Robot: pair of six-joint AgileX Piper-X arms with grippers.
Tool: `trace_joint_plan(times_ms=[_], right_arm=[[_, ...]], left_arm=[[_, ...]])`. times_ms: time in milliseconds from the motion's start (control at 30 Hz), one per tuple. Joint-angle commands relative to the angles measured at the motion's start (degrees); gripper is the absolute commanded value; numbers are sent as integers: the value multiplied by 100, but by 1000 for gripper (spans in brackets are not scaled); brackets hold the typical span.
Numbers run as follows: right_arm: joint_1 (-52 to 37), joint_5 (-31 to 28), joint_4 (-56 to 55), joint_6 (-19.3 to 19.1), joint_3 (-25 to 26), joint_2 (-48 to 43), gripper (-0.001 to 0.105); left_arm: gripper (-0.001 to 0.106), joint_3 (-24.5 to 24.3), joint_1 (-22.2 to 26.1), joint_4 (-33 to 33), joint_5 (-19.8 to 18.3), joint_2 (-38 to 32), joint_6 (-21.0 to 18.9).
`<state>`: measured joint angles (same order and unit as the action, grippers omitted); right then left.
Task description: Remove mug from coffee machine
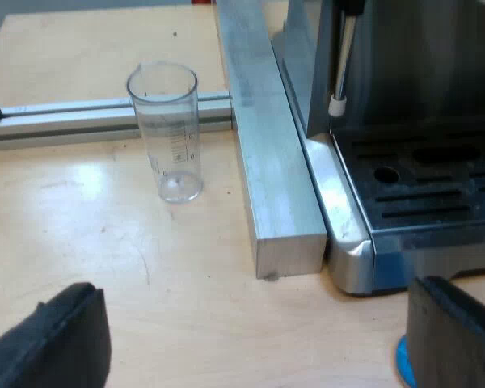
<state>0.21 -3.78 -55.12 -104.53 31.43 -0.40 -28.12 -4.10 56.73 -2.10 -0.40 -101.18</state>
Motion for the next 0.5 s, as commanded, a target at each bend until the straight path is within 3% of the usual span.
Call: trace_joint_plan(times_ms=[33,300,500], right_arm=[[8,76,-23,-25,-132,-265,62],[8,113,17,-25,-329,-255,62],[8,113,17,-25,-329,-255,62]], left_arm=[[77,-18,-1,-87,-23,-830,-45],[77,-18,-1,-88,-23,-830,-28],[77,-18,-1,-88,-327,-830,-28]])
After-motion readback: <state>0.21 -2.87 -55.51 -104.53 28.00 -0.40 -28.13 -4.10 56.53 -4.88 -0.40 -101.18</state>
